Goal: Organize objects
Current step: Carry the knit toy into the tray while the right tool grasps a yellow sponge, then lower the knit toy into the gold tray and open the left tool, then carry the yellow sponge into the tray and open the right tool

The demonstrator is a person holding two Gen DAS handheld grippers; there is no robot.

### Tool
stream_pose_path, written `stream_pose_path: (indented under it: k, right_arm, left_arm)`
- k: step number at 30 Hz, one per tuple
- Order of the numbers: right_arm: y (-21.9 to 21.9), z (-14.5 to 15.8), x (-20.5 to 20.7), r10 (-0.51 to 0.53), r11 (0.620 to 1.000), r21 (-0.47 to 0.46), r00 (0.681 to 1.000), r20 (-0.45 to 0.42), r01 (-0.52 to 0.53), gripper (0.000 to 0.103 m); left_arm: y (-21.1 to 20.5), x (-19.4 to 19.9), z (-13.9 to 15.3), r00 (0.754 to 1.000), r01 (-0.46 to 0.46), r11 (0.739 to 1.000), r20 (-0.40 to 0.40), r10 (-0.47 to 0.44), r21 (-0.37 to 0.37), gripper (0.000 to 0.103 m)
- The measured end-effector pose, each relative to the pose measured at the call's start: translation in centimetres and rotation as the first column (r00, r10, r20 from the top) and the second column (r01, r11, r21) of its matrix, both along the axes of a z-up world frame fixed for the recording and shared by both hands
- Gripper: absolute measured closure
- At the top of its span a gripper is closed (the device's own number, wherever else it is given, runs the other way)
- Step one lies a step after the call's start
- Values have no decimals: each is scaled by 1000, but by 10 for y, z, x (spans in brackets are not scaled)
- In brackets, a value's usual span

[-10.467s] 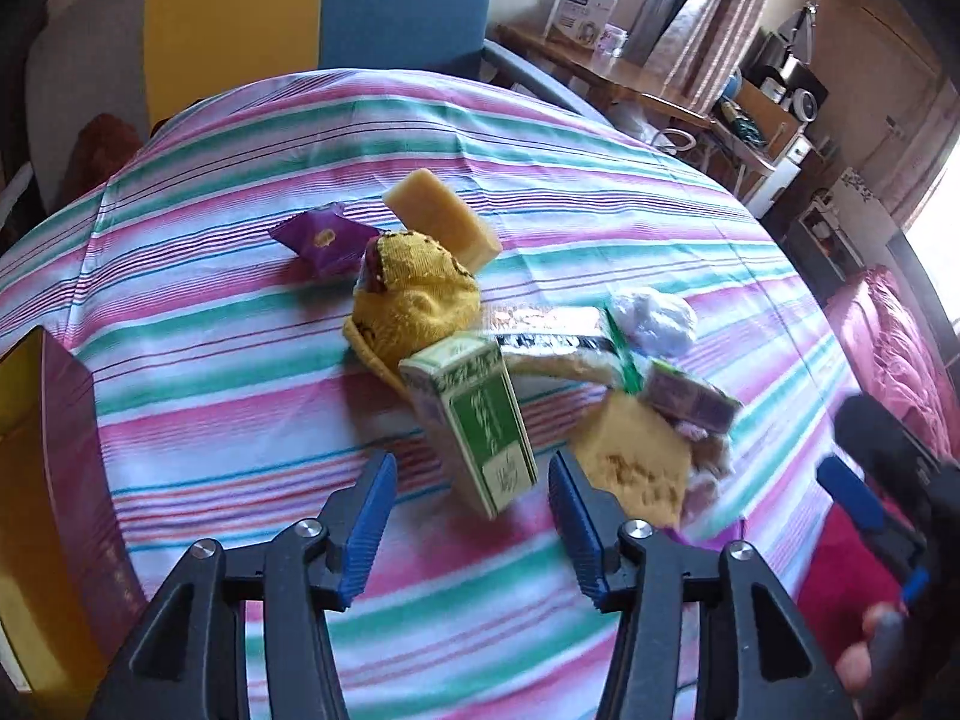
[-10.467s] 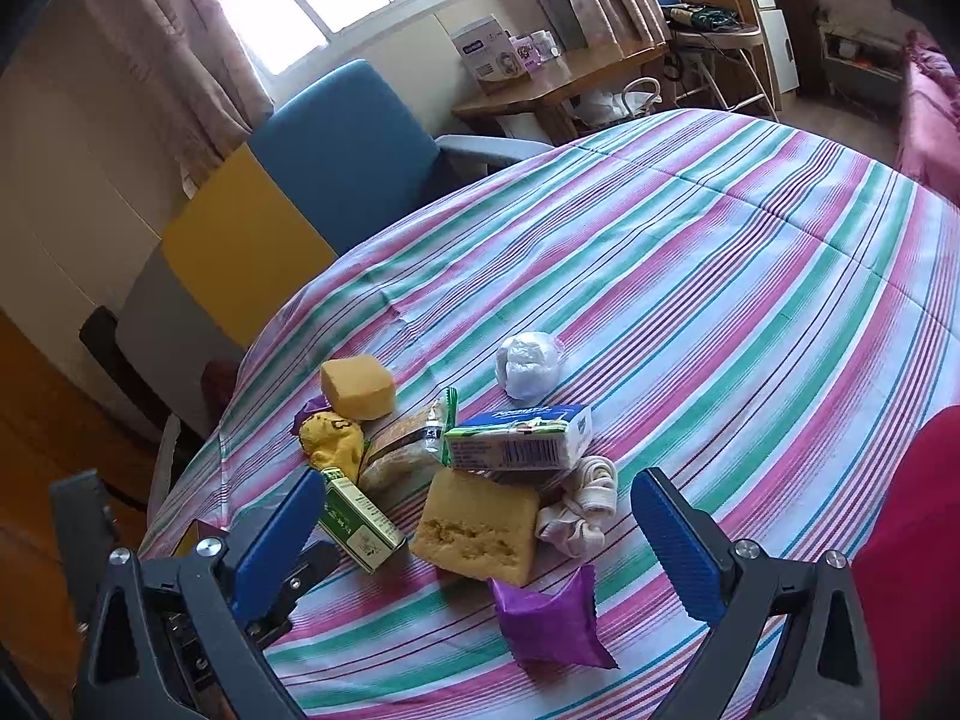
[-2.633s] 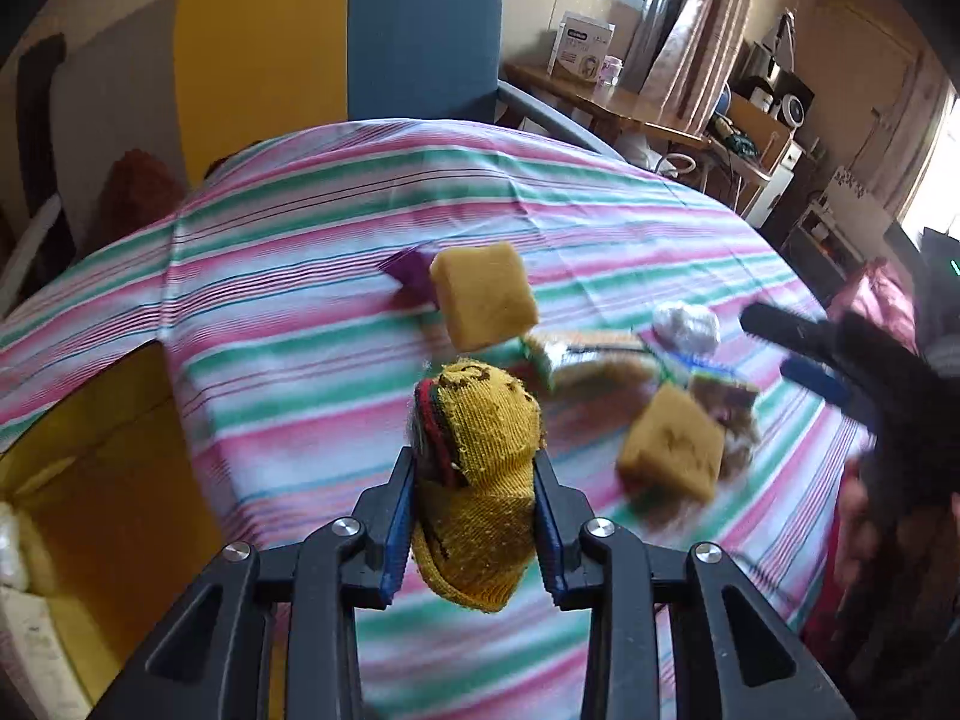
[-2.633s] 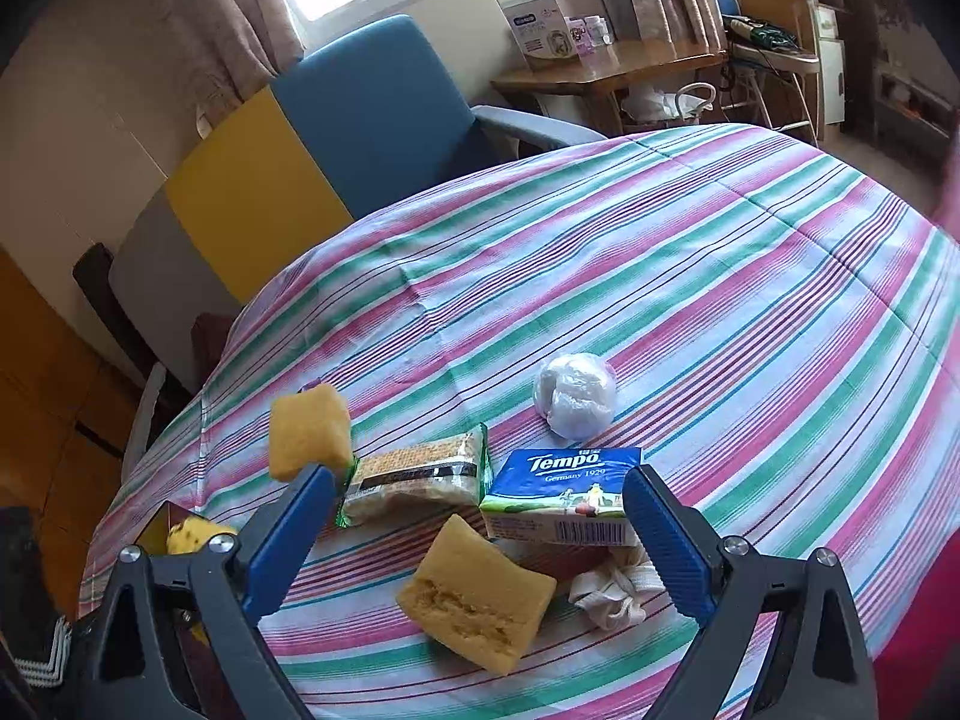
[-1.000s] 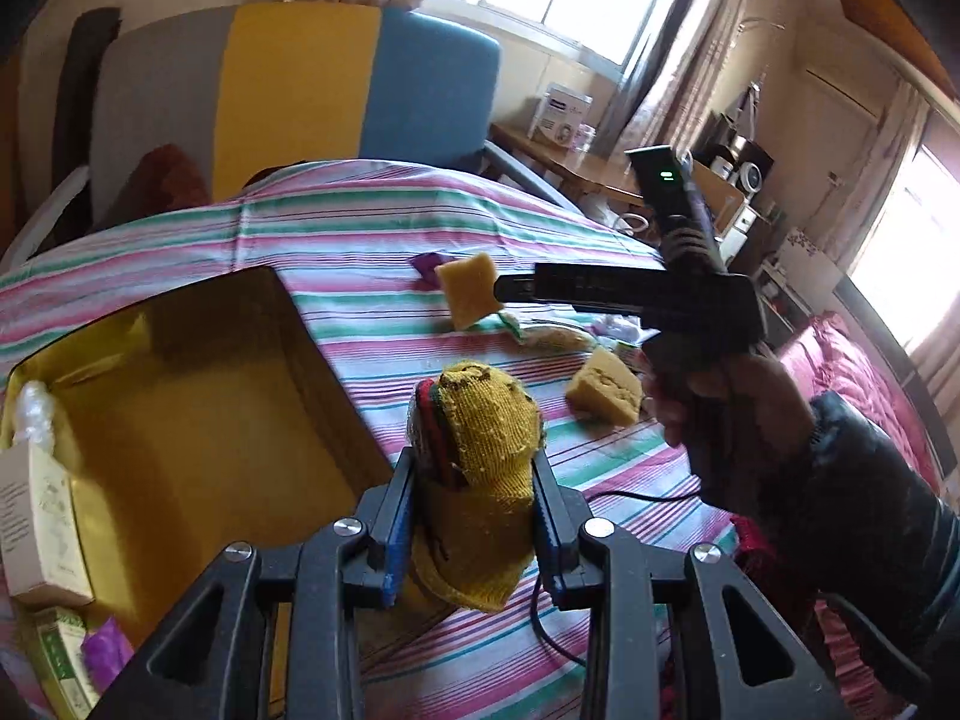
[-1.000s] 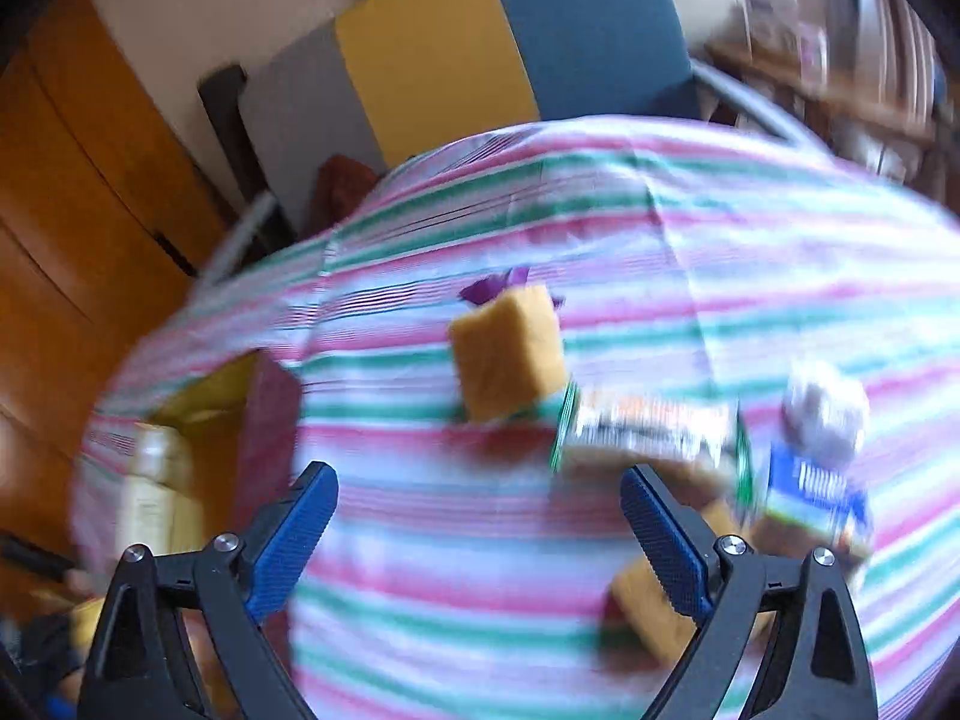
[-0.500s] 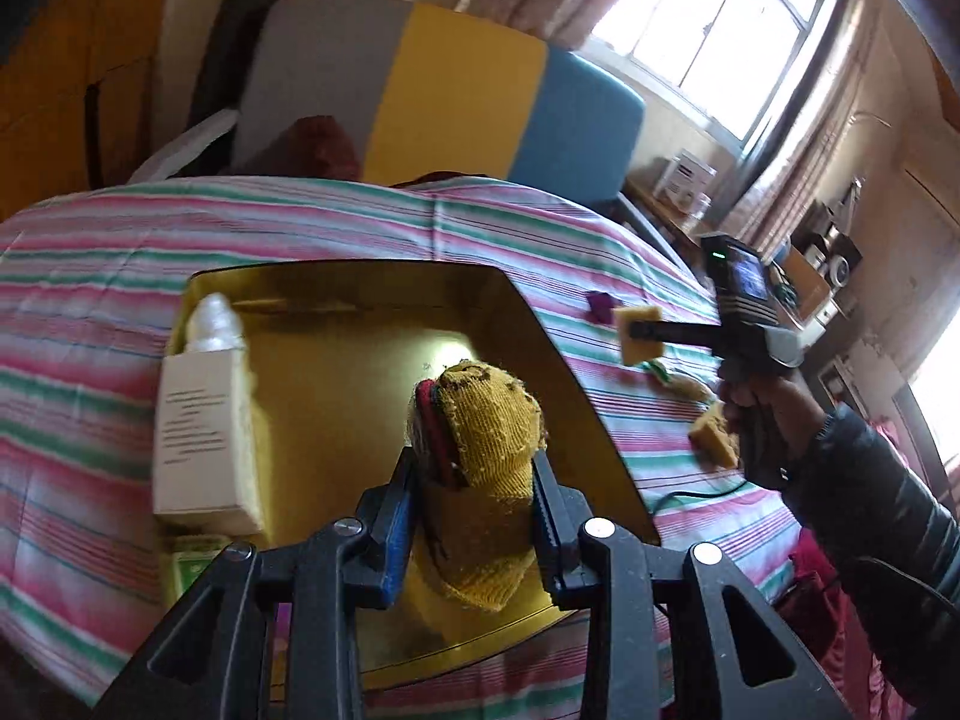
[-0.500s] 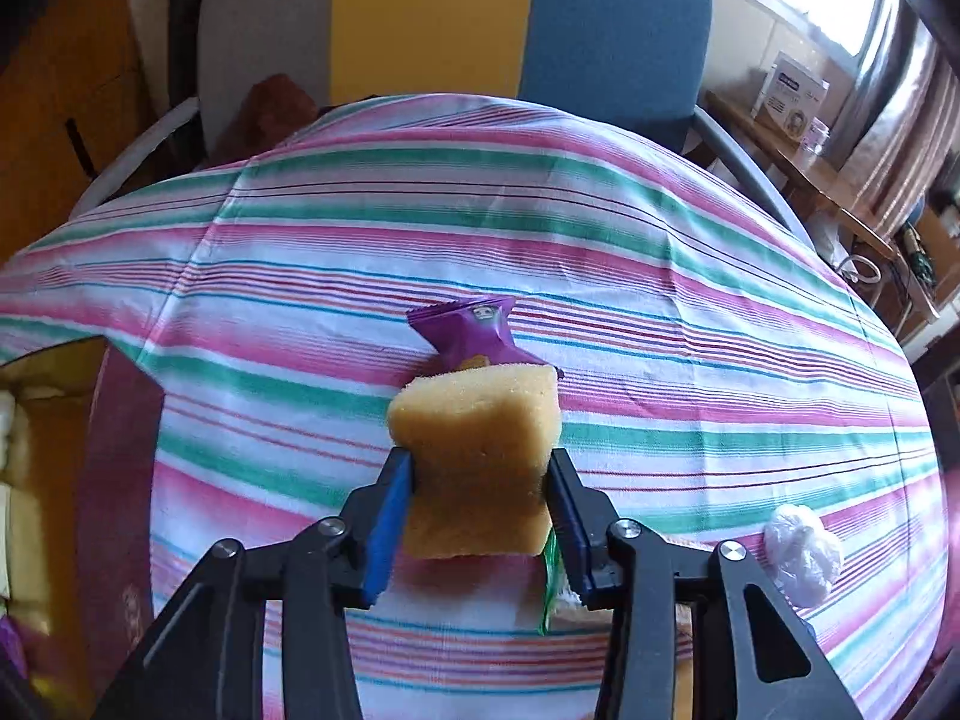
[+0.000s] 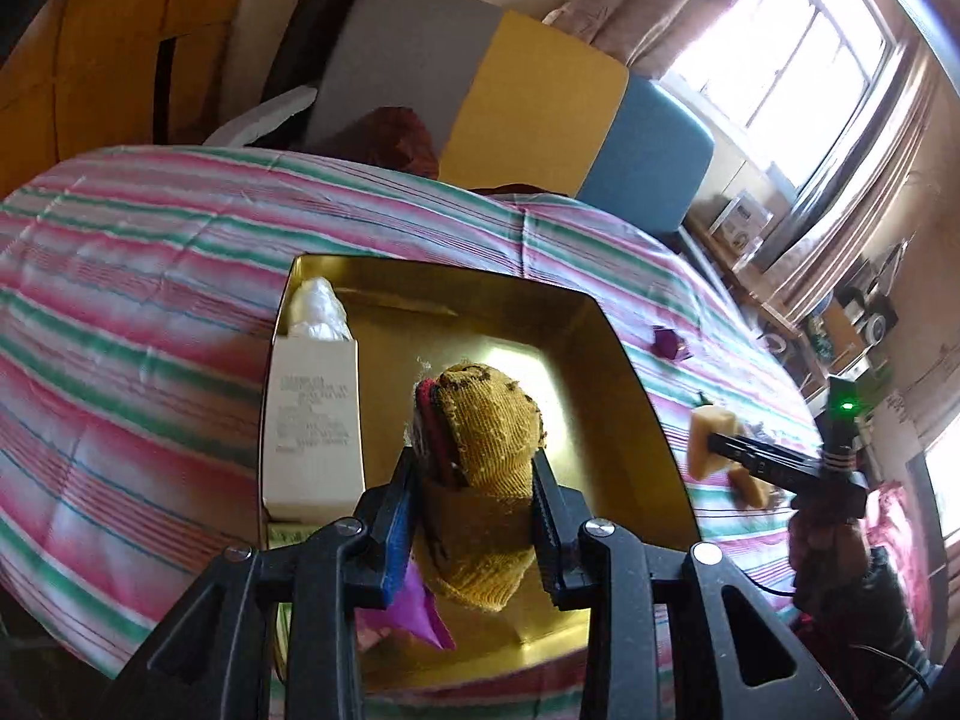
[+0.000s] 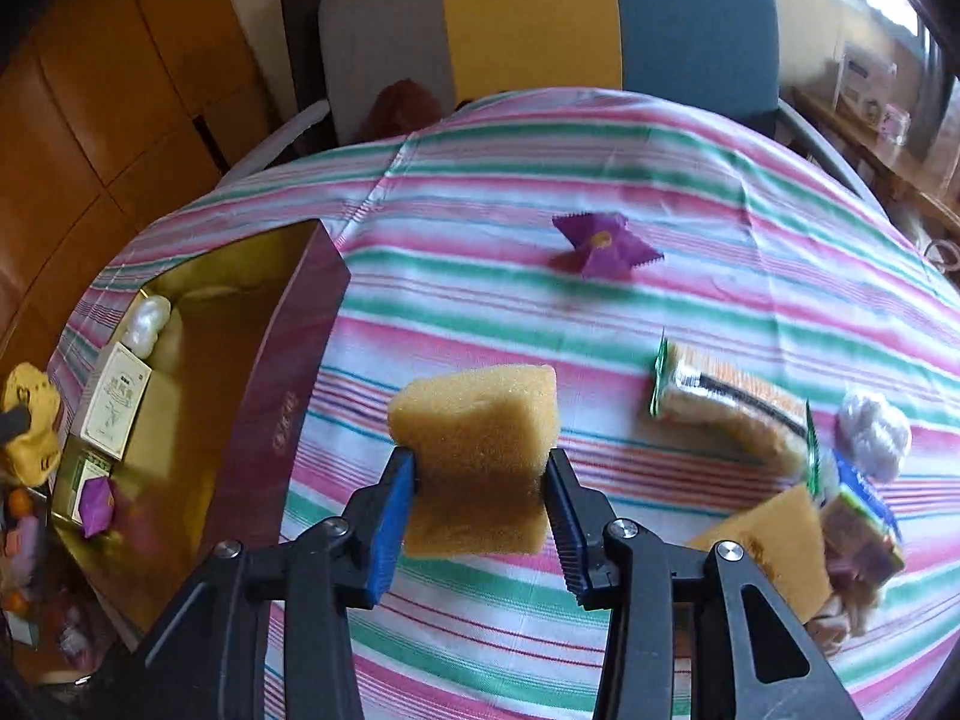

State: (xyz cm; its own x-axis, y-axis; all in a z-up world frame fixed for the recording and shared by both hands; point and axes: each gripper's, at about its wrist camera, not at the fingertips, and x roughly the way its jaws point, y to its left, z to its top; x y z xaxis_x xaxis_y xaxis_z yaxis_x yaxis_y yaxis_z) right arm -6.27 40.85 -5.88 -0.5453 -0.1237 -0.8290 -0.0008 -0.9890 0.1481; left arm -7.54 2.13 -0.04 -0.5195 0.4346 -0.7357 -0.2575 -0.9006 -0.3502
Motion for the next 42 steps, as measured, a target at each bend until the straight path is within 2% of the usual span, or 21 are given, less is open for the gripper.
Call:
stream_pose_path:
  k: [2,6,14,17,20,26,30,33,36,39,42]
  right_arm:
    - [-1,2,1,2,1000,2,1000,-13,-2,59]
    - [1,5,1,6,1000,-15,999,-34,-7,59]
    - [3,7,-2,12,1000,-25,999,-44,-13,59]
    - [3,6,-3,16,999,-28,999,-44,-17,59]
    - [3,5,-3,18,999,-26,999,-42,-19,59]
    - [8,6,-4,0,1000,-30,999,-45,-1,59]
    - [13,6,-4,-21,999,-27,999,-49,19,59]
    - [14,6,-4,-33,999,-21,998,-47,32,59]
    - [11,8,-3,-43,999,-17,998,-47,42,59]
    - [1,29,2,-43,998,-59,995,-89,38,59]
    - [-39,59,3,39,996,-75,990,-137,-50,59]
  left_arm:
    - [7,-12,0,1000,8,1000,2,-8,-14,70]
    - [21,-51,-6,1000,7,996,-3,-7,-91,69]
    - [32,-128,-43,996,-19,983,80,34,-185,68]
    - [33,-143,-60,993,-37,971,104,63,-238,63]
    - [29,-150,-65,989,-57,973,124,86,-223,57]
    - [16,-129,-44,993,-74,978,78,91,-193,54]
    - [7,-94,-24,994,-102,979,15,107,-176,54]
    - [-4,-63,-15,993,-119,981,-7,119,-153,54]
    - [-12,-35,-13,993,-119,980,-19,117,-161,54]
    - [-22,-12,-10,991,-130,976,-44,125,-177,54]
    - [-34,4,-6,986,-162,971,-64,153,-176,54]
